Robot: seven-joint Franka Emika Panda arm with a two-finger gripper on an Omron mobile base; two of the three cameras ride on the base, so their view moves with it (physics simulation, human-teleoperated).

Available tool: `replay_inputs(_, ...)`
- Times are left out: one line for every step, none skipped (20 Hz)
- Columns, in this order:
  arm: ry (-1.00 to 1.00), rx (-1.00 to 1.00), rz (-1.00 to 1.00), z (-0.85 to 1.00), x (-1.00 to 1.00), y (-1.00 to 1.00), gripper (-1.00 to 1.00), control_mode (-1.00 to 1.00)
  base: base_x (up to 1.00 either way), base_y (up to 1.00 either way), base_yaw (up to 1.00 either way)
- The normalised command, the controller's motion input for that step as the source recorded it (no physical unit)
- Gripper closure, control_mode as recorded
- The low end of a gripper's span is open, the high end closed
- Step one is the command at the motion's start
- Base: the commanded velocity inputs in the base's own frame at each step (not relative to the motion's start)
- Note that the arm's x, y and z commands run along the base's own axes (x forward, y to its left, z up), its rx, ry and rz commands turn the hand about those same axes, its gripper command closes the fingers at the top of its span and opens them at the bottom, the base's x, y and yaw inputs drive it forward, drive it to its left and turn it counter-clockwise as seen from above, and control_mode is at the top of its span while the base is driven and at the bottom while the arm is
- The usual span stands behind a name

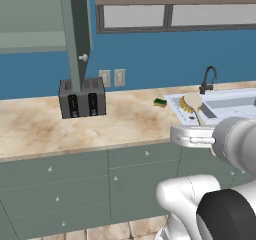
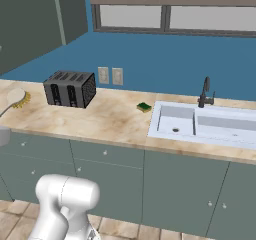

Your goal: Locate and retrieve the dish brush and sponge from the cabinet. Place them next to the sink.

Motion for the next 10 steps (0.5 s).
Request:
replay_inputs(0.0,0.0,0.0,0.0,0.0,0.0,1.0,1.0,0.39,-0.45,0.0)
replay_inputs(0.0,0.0,0.0,0.0,0.0,0.0,1.0,1.0,0.27,-0.43,0.0)
replay_inputs(0.0,0.0,0.0,0.0,0.0,0.0,1.0,1.0,0.24,-0.51,0.0)
replay_inputs(0.0,0.0,0.0,0.0,0.0,0.0,1.0,1.0,0.26,-0.56,0.0)
replay_inputs(0.0,0.0,0.0,0.0,0.0,0.0,1.0,1.0,0.26,-0.65,0.0)
replay_inputs(0.0,0.0,0.0,0.0,0.0,0.0,1.0,1.0,0.23,-0.72,0.0)
replay_inputs(0.0,0.0,0.0,0.0,0.0,0.0,1.0,1.0,0.23,-0.7,0.0)
replay_inputs(0.0,0.0,0.0,0.0,0.0,0.0,1.0,1.0,0.26,-0.64,0.0)
replay_inputs(0.0,0.0,0.0,0.0,0.0,0.0,1.0,1.0,0.34,-0.55,0.0)
replay_inputs(0.0,0.0,0.0,0.0,0.0,0.0,1.0,1.0,0.41,-0.44,0.0)
